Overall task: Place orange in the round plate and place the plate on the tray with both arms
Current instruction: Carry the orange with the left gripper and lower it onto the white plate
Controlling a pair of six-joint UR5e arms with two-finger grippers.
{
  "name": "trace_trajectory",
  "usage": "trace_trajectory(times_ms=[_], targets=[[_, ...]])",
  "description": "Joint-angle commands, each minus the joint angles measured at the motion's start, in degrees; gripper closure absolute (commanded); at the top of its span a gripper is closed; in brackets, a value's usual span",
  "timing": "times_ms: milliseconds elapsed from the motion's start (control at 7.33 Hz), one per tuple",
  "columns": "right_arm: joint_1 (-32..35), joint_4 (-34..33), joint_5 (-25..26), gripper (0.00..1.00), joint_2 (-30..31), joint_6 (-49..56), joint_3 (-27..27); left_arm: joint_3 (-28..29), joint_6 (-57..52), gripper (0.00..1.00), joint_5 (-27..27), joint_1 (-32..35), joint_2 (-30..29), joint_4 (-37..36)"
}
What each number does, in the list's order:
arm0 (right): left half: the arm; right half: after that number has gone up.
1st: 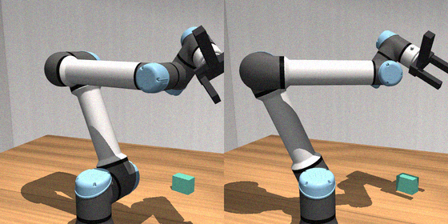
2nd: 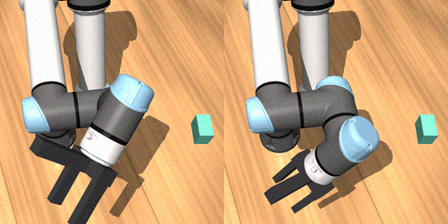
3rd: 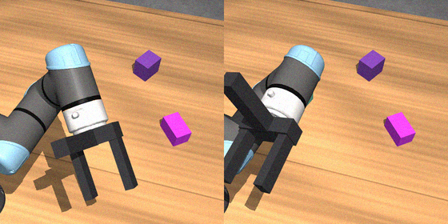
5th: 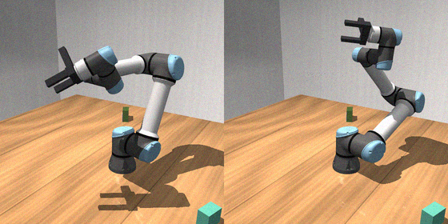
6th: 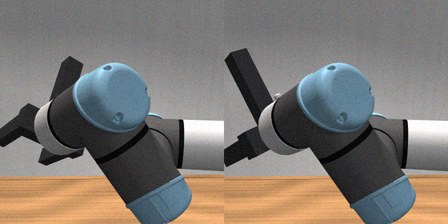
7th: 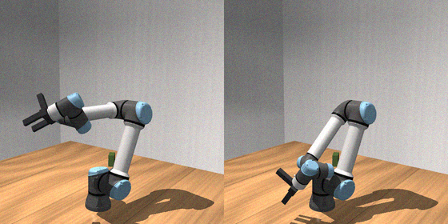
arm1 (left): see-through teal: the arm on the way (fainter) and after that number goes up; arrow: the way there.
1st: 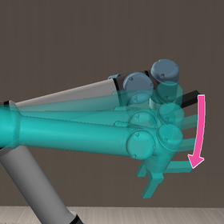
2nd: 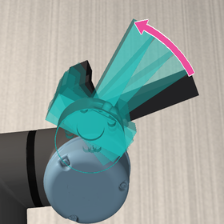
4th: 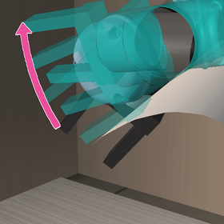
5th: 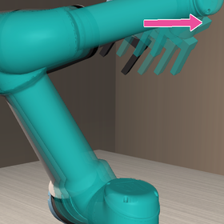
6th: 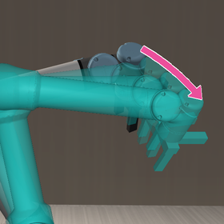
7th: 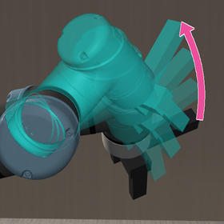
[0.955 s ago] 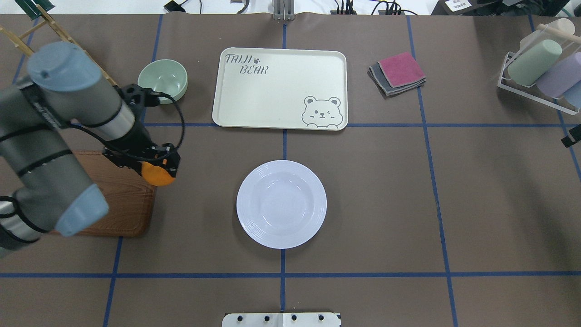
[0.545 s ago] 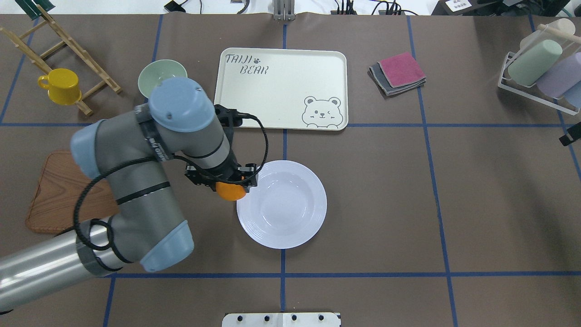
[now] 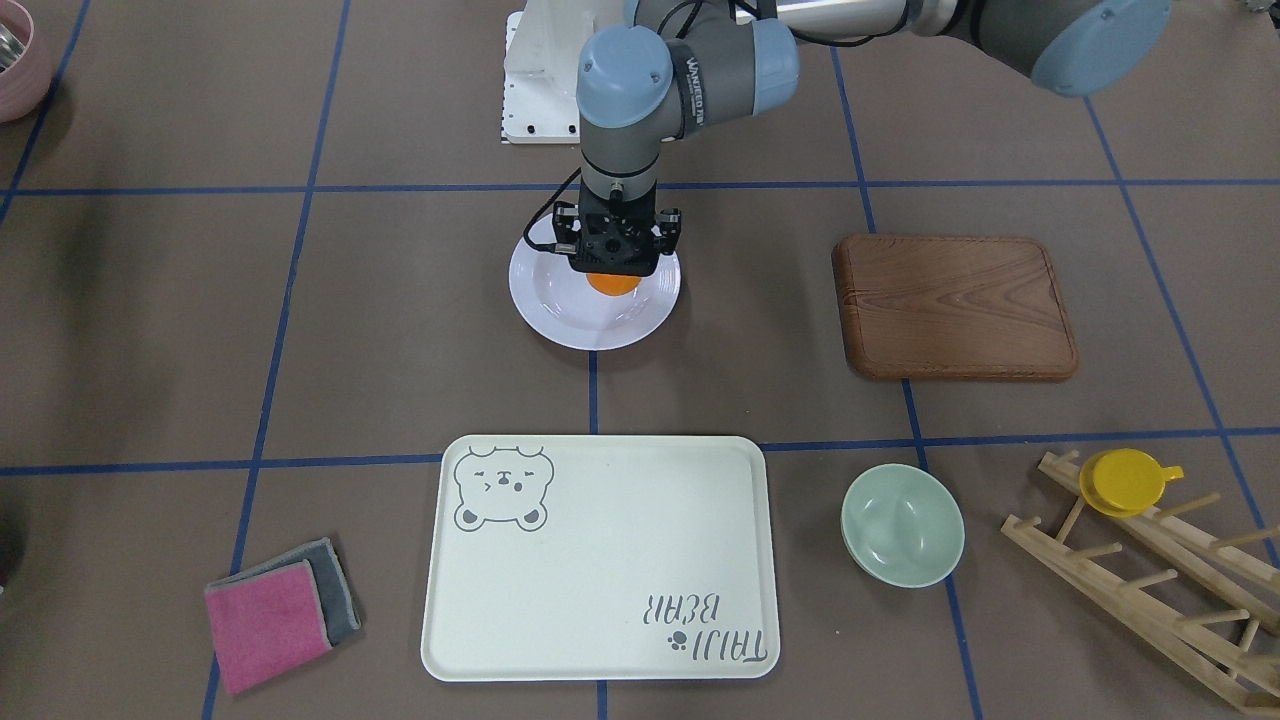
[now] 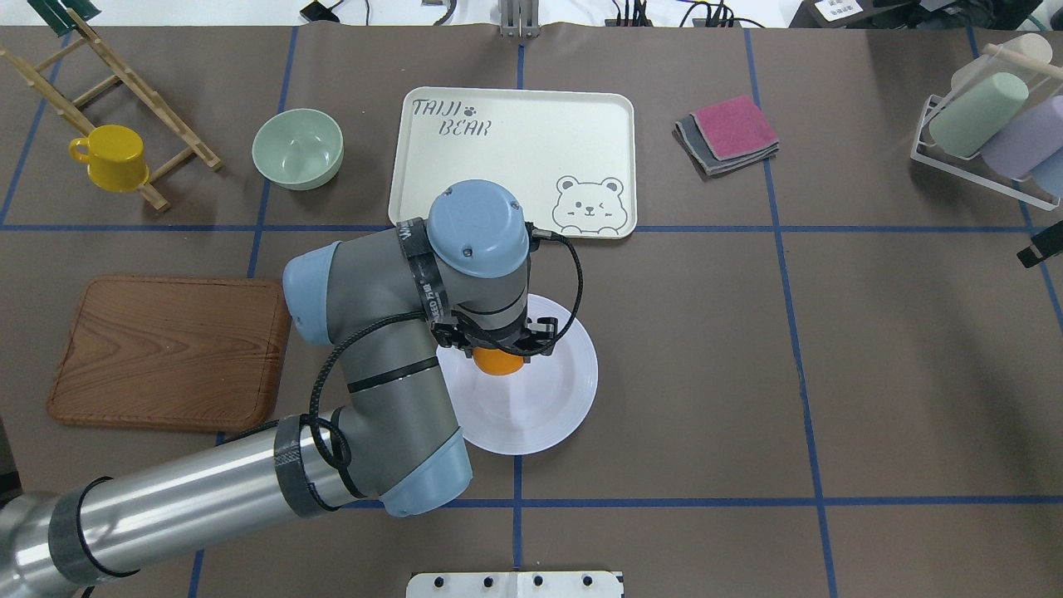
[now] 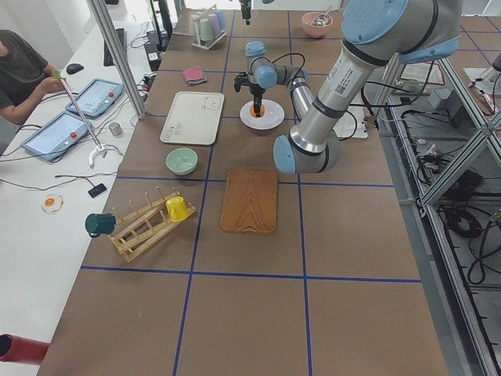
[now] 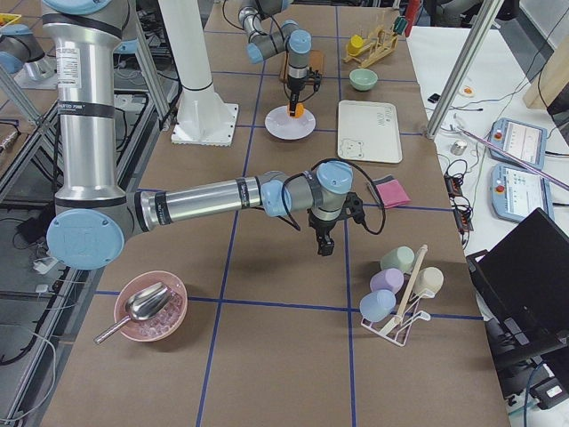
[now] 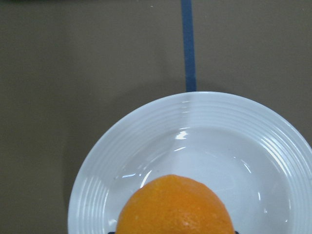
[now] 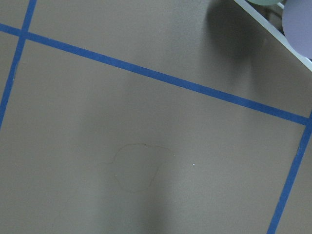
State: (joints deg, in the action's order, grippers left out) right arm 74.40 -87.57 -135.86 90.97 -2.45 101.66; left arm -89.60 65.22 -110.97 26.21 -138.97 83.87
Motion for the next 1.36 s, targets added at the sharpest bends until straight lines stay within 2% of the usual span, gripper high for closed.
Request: trace_trajectory(times_ms=[0, 273, 409, 682, 818, 955, 1227], targets=[[-0.65, 0.30, 0.06, 0.00, 0.00, 0.08, -0.15, 1.35, -0.18, 1.00, 0.32, -1.25, -0.52, 0.06], [-1.09, 0.39, 0.06, 0.00, 0.00, -0.01, -0.15, 2.75, -0.18, 1.00, 0.32, -1.52, -0.52, 2.16], [-1.10, 0.39, 0.06, 0.00, 0.00, 0.08, -0.06, 3.19, -0.18, 0.93, 0.32, -1.52, -0.52, 2.61], [-1.53, 0.47, -0.02, 0.00, 0.00, 0.08, -0.06, 3.37, -0.18, 0.48, 1.19, -1.60, -0.43, 2.61], [-1.62, 0.47, -0.02, 0.00, -0.35, 0.08, -0.06, 3.46, -0.26, 0.36, 3.11, -2.65, -0.34, 2.61], [-1.88, 0.47, -0.02, 0.00, -0.35, 0.08, -0.06, 3.72, -0.27, 0.03, 4.00, -3.27, -0.34, 2.61], [-2.85, 0.39, 0.06, 0.00, -1.67, -0.97, -0.32, 3.47, 0.00, 0.01, 4.01, -3.27, -0.51, 2.53]])
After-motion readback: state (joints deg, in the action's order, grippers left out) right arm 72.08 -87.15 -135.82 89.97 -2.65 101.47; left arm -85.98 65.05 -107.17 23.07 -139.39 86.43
